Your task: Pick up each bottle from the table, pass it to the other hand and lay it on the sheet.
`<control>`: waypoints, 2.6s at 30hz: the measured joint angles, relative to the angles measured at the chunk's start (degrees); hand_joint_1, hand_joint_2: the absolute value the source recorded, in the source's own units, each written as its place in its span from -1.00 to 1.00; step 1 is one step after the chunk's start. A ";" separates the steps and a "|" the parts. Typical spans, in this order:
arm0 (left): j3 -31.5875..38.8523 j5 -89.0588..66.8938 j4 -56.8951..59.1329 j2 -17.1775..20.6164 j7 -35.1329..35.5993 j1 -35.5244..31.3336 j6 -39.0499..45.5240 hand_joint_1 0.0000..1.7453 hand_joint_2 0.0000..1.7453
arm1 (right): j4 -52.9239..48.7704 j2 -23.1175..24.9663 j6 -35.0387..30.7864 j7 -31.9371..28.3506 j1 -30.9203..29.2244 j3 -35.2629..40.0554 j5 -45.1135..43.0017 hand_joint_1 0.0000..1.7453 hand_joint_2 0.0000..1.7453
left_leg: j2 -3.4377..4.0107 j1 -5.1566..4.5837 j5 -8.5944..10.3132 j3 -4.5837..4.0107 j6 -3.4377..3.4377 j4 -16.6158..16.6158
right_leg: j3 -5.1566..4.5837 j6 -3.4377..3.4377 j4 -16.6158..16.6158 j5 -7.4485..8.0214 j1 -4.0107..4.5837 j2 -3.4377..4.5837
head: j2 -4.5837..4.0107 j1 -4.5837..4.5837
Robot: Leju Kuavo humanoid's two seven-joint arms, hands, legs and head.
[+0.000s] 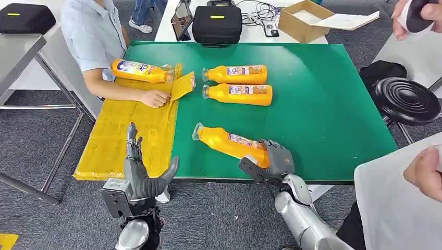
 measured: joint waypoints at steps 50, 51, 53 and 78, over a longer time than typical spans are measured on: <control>-2.97 18.82 6.27 0.83 6.72 -0.51 -23.47 -1.00 1.00 | -26.78 3.21 2.49 -9.56 14.02 16.87 -12.81 1.00 1.00 | 0.03 -0.02 0.00 -0.33 0.01 -0.01 | -0.30 0.00 0.00 0.00 -0.07 0.01 | 0.00 0.00; -2.95 18.84 6.27 0.83 6.47 -0.60 -23.45 -1.00 1.00 | -26.30 3.41 2.64 -9.60 13.90 17.28 -12.99 1.00 1.00 | 0.03 -0.02 0.00 -0.33 0.01 -0.01 | -0.30 0.00 0.00 0.00 -0.07 0.01 | 0.00 0.00; -2.88 20.58 6.27 0.85 6.96 -0.67 -23.87 -1.00 1.00 | -25.31 3.85 3.02 -9.88 13.59 18.21 -13.21 1.00 1.00 | 0.02 -0.02 0.00 -0.33 0.01 -0.01 | -0.32 0.00 0.00 0.00 -0.07 0.01 | 0.00 0.00; -0.06 33.77 5.22 0.33 13.16 0.17 -32.16 1.00 1.00 | -19.02 5.92 3.93 -11.13 11.90 22.34 -14.71 -1.00 -1.00 | 0.04 -0.01 0.00 -0.33 0.01 -0.01 | -0.34 0.00 0.00 0.00 -0.07 0.02 | 0.00 0.00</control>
